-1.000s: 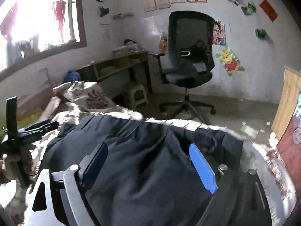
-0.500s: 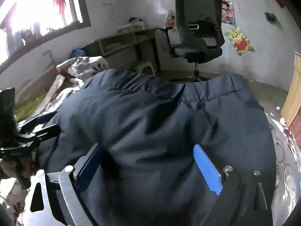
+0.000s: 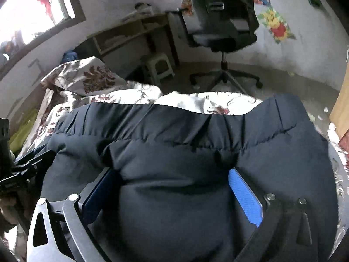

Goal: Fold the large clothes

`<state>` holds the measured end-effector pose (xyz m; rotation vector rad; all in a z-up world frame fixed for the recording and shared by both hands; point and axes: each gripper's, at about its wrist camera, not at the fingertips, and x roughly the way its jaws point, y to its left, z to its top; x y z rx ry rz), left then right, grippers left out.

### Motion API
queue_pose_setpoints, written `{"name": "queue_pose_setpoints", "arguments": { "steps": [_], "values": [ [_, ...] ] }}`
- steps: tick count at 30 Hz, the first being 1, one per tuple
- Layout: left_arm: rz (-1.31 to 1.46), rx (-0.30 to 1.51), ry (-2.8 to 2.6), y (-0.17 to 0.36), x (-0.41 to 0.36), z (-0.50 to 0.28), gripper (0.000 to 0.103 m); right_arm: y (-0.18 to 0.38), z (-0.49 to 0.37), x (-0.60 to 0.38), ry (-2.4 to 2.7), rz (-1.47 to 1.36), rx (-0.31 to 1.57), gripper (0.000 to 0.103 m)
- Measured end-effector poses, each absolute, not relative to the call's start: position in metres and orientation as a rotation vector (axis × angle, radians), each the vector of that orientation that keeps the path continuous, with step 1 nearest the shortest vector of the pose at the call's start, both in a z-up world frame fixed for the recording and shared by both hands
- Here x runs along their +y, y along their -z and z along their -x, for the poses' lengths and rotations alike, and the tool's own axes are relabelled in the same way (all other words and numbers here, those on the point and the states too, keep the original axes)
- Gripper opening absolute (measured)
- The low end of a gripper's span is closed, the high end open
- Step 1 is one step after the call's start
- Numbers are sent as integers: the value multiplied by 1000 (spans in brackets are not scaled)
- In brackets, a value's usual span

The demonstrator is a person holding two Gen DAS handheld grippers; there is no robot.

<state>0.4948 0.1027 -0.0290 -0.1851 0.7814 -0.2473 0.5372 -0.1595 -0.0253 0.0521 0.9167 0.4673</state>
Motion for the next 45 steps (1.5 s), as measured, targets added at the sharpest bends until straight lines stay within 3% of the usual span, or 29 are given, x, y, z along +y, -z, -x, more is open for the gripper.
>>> {"name": "queue_pose_setpoints", "arguments": {
  "steps": [11, 34, 45],
  "values": [
    [162, 826, 227, 46, 100, -518, 100, 48, -559, -158, -466, -73, 928, 103],
    [243, 814, 278, 43, 105, -502, 101, 33, -527, -169, -438, -71, 800, 103],
    [159, 769, 178, 32, 130, -455, 101, 14, -482, -161, -272, 216, 725, 103]
  ]
}}
